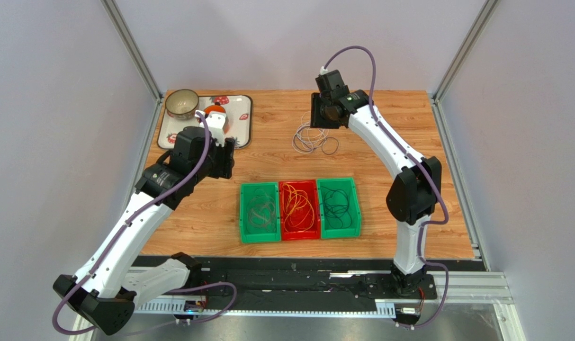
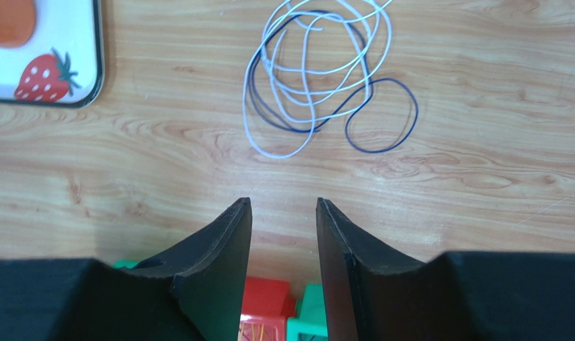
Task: Untangle the cables
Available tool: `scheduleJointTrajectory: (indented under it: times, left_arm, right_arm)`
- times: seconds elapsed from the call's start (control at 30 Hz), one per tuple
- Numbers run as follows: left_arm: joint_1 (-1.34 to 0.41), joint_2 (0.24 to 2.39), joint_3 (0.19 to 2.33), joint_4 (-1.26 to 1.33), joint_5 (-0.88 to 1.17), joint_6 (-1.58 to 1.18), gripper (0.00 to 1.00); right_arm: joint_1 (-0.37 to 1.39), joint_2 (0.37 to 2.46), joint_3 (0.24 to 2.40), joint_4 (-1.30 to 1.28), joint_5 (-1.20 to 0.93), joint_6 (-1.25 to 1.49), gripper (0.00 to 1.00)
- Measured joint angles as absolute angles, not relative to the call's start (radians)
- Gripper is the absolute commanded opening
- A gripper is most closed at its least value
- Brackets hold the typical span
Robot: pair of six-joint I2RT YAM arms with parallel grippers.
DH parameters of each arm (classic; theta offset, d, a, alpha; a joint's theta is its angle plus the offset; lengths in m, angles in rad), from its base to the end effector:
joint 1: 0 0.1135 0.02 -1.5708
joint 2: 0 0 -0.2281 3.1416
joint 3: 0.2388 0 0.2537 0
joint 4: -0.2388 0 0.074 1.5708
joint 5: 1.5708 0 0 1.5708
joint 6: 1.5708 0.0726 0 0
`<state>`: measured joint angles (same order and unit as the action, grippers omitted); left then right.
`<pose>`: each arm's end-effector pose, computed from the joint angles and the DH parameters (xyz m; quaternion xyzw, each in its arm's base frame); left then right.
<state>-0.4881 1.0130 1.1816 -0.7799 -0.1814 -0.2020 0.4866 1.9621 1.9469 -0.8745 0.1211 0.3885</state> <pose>0.2281 -0.1063 0.3241 0.0846 0.8804 -0.0799 0.4597 0.3986 0.2010 0.2671 -0.0259 0.9407 0.0896 0.3262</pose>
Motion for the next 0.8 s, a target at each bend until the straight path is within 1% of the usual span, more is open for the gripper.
scheduleJointTrajectory:
  times: [0.2,0.6,0.8]
  left_arm:
    - [-0.488,1.008,1.181,-0.773,-0.180,-0.202,0.61]
    - [-0.488,1.008,1.180,-0.772,-0.166,-0.202,0.60]
    - [-0.488,1.008,1.177,-0.769,-0.166,-0.202,0.60]
  right_arm:
    - [0.430,2.048,2.035,-0.892,0.168,0.388,0.43]
    - [0.320,2.153,2.035,-0.926,0.167,0.372,0.43]
    - [0.310,2.213,2.035,-0.926,0.160,0.369,0.43]
